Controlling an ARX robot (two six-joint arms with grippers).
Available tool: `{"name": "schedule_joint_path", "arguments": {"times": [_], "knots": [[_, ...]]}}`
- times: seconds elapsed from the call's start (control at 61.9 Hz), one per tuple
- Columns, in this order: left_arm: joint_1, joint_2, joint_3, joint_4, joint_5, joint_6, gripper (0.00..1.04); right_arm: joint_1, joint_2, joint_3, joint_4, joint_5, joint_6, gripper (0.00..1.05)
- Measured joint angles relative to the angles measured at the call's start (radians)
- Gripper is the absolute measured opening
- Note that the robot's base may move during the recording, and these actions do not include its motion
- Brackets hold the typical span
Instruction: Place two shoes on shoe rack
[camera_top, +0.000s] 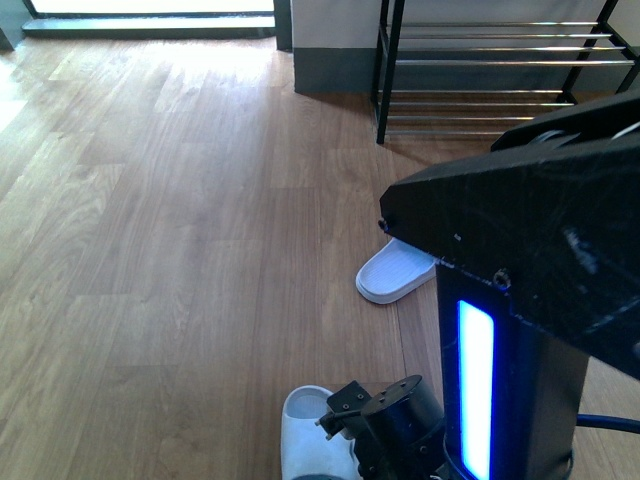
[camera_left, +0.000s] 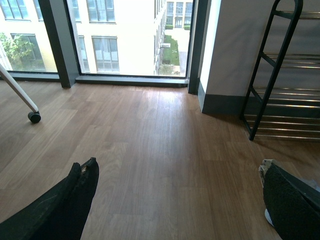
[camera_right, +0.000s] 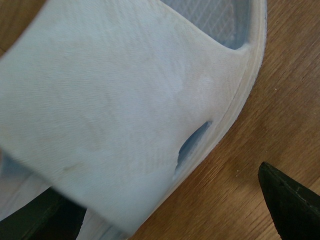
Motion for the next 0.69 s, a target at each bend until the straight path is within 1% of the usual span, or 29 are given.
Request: {"name": "schedule_joint_path", "arguments": {"times": [0.032, 0.081, 0.161, 0.21, 0.226, 0.355, 0.371, 0.501, 0.517, 0.533, 0.565, 0.614, 0.63, 0.662, 0.694], "knots": [[0.0, 0.0, 0.0, 0.0, 0.0, 0.0, 0.95, 0.0, 0.017, 0.022, -0.005, 0.004, -0.009, 0.96], [0.0, 0.0, 0.0, 0.0, 0.0, 0.0, 0.95, -0.001, 0.045, 0.059, -0.006, 0.039, -0.036, 0.96], [0.0, 0.0, 0.0, 0.0, 0.0, 0.0, 0.95, -0.003, 0.053, 0.083, -0.014, 0.043, -0.064, 0.96], [0.0, 0.0, 0.0, 0.0, 0.0, 0.0, 0.95, -0.007, 0.055, 0.093, -0.01, 0.041, -0.075, 0.91], [0.0, 0.0, 0.0, 0.0, 0.0, 0.0, 0.95, -0.009, 0.055, 0.097, -0.01, 0.035, -0.08, 0.88], [0.0, 0.0, 0.0, 0.0, 0.0, 0.0, 0.95, -0.029, 0.055, 0.1, -0.008, 0.014, -0.094, 0.71], [0.0, 0.0, 0.0, 0.0, 0.0, 0.0, 0.95, -0.035, 0.054, 0.099, -0.007, 0.013, -0.097, 0.65], [0.0, 0.0, 0.0, 0.0, 0.0, 0.0, 0.95, -0.055, 0.043, 0.087, -0.008, 0.017, -0.105, 0.49], [0.0, 0.0, 0.0, 0.0, 0.0, 0.0, 0.95, -0.058, 0.04, 0.084, -0.01, 0.022, -0.11, 0.45], [0.0, 0.0, 0.0, 0.0, 0.0, 0.0, 0.95, -0.077, -0.021, 0.026, -0.01, 0.055, -0.145, 0.01], [0.0, 0.0, 0.0, 0.0, 0.0, 0.0, 0.95, -0.078, -0.023, 0.024, -0.008, 0.058, -0.145, 0.01], [0.0, 0.0, 0.0, 0.0, 0.0, 0.0, 0.95, -0.103, -0.065, -0.031, 0.06, 0.109, -0.154, 0.01], [0.0, 0.0, 0.0, 0.0, 0.0, 0.0, 0.95, -0.118, -0.103, -0.074, 0.104, 0.116, -0.159, 0.01], [0.0, 0.0, 0.0, 0.0, 0.0, 0.0, 0.95, -0.131, -0.148, -0.126, 0.145, 0.126, -0.165, 0.01], [0.0, 0.0, 0.0, 0.0, 0.0, 0.0, 0.95, -0.149, -0.231, -0.191, 0.198, 0.159, -0.172, 0.01]]}}
